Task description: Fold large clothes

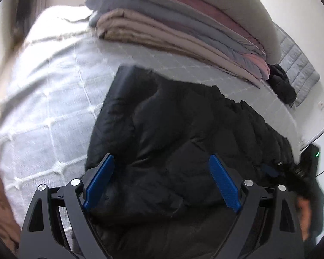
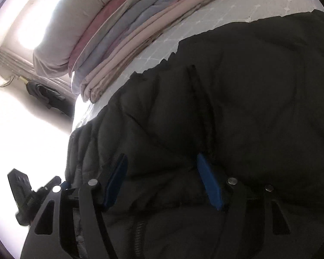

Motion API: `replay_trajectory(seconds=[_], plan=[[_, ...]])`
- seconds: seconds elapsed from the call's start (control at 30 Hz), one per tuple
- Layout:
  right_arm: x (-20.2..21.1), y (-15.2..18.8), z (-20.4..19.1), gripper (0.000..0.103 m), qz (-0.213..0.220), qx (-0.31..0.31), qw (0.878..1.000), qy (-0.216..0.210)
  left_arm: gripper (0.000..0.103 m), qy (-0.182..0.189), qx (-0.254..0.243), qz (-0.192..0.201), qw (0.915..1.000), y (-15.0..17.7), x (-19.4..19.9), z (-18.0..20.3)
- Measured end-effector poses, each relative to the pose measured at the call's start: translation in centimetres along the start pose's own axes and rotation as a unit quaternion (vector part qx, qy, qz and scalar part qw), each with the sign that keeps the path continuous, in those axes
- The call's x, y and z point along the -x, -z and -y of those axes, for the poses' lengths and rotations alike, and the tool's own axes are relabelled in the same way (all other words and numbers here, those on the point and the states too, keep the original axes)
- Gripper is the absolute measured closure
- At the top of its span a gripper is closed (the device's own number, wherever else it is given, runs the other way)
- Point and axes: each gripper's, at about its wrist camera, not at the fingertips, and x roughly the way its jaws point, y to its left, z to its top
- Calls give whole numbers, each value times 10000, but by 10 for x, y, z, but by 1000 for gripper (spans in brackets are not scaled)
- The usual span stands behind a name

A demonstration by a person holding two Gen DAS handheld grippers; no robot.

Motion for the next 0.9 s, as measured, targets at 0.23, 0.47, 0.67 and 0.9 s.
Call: replay_trajectory(seconds=[0.23, 0.47, 0.67, 0.9], plan=[[52, 16, -46, 33, 315, 575, 9970, -411, 17, -617, -797, 792, 9918, 2, 43, 28], [83, 69, -54, 28, 248, 684, 9956, -590, 15, -864, -1350, 1519, 9753, 18, 95, 54], [86, 104, -40, 28, 39, 446, 9977, -518, 14, -919, -1564, 1814, 9665, 42, 126, 65], [56, 121, -33, 26, -406, 424, 9981, -188, 13, -1019, -1877, 1870, 9589, 52, 132, 72]])
